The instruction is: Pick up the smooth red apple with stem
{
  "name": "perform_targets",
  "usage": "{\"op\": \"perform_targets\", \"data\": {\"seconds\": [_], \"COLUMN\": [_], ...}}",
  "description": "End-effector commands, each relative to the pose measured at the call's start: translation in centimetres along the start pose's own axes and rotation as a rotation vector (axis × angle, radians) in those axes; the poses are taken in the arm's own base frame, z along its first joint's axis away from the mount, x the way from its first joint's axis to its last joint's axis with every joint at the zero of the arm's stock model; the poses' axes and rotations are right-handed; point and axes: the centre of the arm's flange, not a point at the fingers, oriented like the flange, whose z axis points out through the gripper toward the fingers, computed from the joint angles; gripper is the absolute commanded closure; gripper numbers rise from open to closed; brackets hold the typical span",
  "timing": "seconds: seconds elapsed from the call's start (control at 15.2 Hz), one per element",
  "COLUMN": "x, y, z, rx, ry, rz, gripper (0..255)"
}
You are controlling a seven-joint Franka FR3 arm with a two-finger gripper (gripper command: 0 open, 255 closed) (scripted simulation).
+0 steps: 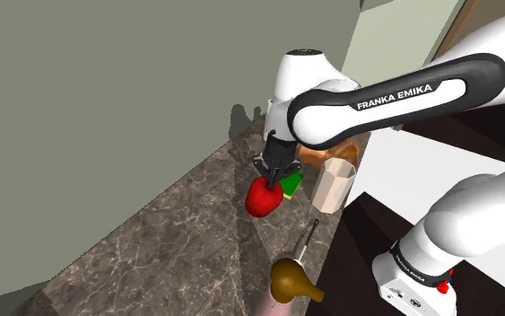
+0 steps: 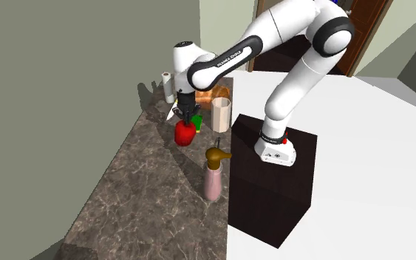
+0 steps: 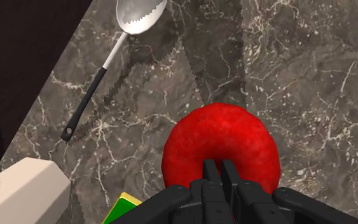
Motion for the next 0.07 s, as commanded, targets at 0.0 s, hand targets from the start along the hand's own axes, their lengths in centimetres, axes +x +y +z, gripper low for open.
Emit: {"op": "perform_targets", "data": {"seconds": [0.0], "x": [-0.01], "y": [-0.04], "z": [-0.33], "rx": [0.000], "ry": [0.000], "rz": [0.000], "gripper": [255]}}
